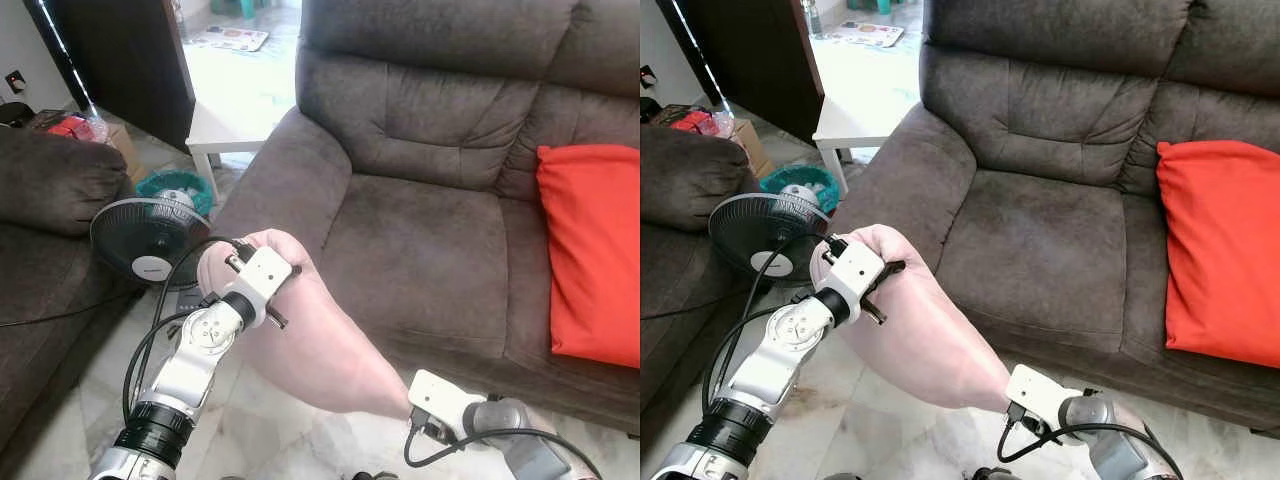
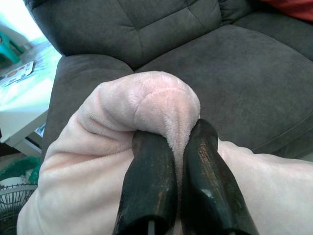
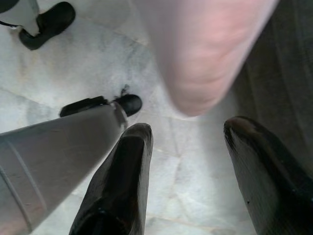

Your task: Move the pillow to the sofa from floor

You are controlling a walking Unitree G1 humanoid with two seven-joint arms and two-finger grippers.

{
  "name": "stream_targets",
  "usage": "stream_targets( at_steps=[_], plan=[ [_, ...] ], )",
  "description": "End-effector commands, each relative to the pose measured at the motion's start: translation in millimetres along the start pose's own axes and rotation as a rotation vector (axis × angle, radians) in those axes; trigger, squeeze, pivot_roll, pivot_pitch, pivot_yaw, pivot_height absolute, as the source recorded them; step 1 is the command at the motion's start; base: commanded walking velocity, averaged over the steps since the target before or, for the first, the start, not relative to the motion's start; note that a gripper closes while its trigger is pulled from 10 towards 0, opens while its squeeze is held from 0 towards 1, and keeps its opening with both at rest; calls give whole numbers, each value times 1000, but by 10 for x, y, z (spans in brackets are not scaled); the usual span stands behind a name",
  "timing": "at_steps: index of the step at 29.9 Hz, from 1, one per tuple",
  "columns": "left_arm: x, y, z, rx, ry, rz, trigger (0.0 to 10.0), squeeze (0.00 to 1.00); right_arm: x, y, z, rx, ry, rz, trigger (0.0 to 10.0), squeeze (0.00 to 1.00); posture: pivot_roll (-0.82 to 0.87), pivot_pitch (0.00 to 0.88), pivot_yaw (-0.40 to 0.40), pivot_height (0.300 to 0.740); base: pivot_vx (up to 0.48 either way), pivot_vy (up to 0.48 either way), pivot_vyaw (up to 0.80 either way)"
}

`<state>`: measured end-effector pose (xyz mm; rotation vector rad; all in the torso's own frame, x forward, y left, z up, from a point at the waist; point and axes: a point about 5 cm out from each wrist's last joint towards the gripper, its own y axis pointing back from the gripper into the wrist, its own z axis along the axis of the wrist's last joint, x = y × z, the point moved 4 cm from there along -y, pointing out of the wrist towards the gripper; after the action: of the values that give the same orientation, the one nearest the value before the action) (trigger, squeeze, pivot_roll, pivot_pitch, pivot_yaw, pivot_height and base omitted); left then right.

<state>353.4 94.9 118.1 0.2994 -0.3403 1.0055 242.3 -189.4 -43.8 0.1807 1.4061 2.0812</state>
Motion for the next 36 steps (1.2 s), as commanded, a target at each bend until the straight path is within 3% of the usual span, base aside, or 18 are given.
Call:
stream_targets(
  at_steps=[1, 10, 15, 16, 17, 18, 26, 36],
  plan=[
    [144, -51, 250, -95, -29, 49, 10000, 0, 57, -18, -58, 14, -16, 19, 10000, 1000, 100, 94, -19, 740, 0, 0, 0],
    [136, -57, 242, -94, -24, 53, 10000, 0, -8, -59, -61, -18, -72, -43, 10000, 1000, 97, 89, -21, 740, 0, 0, 0],
    [145, -66, 247, -95, -27, 57, 10000, 0, -58, -100, 26, -64, -162, -91, 10000, 1000, 100, 86, -21, 740, 0, 0, 0],
    [148, -66, 248, -96, -27, 58, 10000, 0, -52, -107, 30, -65, -169, -90, 10000, 788, 100, 86, -21, 740, 0, 0, 0],
    [152, -66, 248, -96, -27, 59, 10000, 0, -37, -116, 32, -64, -176, -81, 10000, 118, 100, 86, -21, 740, 0, 0, 0],
    [155, -66, 249, -96, -27, 60, 10000, 0, -23, -126, 36, -66, -178, -73, 10000, 0, 102, 85, -22, 740, 0, 0, 0],
    [163, -66, 265, -103, -25, 66, 10000, 0, 109, -231, 49, -82, -220, -28, 10000, 0, 104, 90, -22, 740, 0, 0, 0],
    [145, -71, 269, -105, -17, 61, 10000, 0, 95, -363, 103, -104, -301, -106, 10000, 0, 110, 93, -24, 740, 0, 0, 0]
  ],
)
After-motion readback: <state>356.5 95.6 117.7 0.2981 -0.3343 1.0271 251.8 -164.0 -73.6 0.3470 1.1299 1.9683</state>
